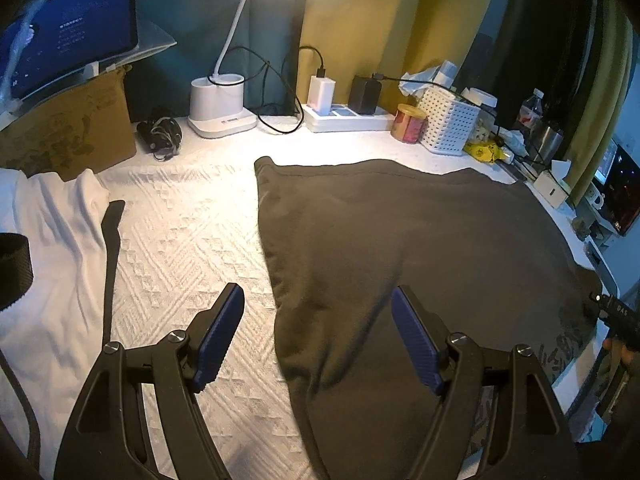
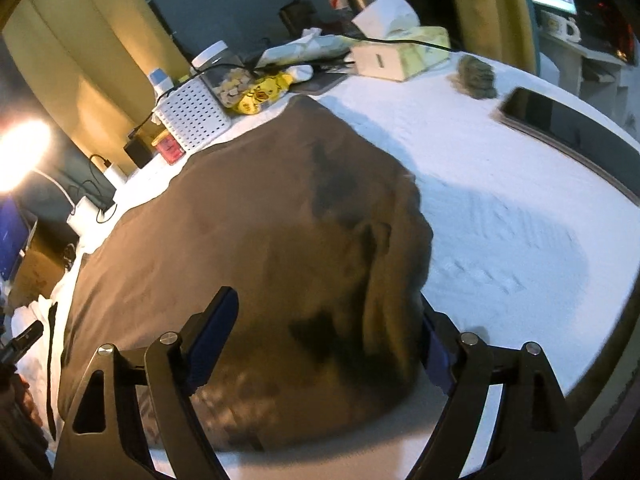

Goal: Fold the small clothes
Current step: 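Grasp the shirt corner with the right gripper and lift it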

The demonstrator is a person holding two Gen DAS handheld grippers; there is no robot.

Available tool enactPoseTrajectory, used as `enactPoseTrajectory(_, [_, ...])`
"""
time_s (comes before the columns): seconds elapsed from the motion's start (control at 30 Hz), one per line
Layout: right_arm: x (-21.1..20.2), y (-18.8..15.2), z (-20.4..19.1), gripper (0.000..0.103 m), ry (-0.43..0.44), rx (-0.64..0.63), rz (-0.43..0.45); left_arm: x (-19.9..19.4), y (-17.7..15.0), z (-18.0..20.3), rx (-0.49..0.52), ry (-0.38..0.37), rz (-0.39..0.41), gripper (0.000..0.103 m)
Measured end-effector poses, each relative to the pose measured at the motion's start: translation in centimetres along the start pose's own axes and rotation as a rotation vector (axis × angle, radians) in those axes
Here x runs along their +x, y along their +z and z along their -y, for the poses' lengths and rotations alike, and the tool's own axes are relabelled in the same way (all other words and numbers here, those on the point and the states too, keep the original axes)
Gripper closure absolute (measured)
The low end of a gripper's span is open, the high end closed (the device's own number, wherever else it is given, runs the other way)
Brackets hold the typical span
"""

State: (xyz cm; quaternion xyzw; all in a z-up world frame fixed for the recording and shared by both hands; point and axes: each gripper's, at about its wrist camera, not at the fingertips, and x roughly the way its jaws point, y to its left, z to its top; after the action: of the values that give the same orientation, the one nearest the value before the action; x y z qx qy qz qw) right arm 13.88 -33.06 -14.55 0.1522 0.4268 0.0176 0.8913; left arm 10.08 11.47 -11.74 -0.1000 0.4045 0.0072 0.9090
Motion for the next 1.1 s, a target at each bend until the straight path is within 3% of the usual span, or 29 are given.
enactPoseTrajectory(0.23, [2.3, 1.3, -2.2, 0.02, 0.034, -0.051, 0.004, 1.2, 0.6, -0.8, -0.012, 0.008, -0.025, 0.027])
enactPoseTrajectory(0.47, [4.5, 3.1, -3.1, 0.048, 0.049, -0.053, -0.005, 2.8, 0.8, -0.8, -0.002, 0.003, -0.061, 0.027])
enactPoseTrajectory(0.83, [7.5, 5.6, -4.5, 0.049, 0.041, -0.101, -0.012, 4.1, 1.3, -1.7, -0.009, -0.006, -0.086, 0.027])
enactPoseTrajectory(0.87, [7.7, 5.7, -4.6, 0.052, 0.044, -0.111, -0.011, 4.1, 1.3, -1.8, -0.011, -0.008, -0.087, 0.027])
enactPoseTrajectory(0.9, [7.9, 5.8, -4.8, 0.061, 0.045, -0.118, -0.011, 4.1, 1.3, -1.9, -0.012, -0.01, -0.087, 0.027])
enactPoseTrajectory(0.93, [8.3, 6.0, -4.8, 0.082, 0.045, -0.125, -0.025, 4.1, 1.4, -2.0, -0.012, -0.012, -0.085, 0.027])
enactPoseTrajectory(1.1, [8.2, 6.1, -6.1, 0.085, 0.037, -0.179, -0.013, 3.7, 1.5, -2.5, -0.013, -0.022, -0.069, 0.027])
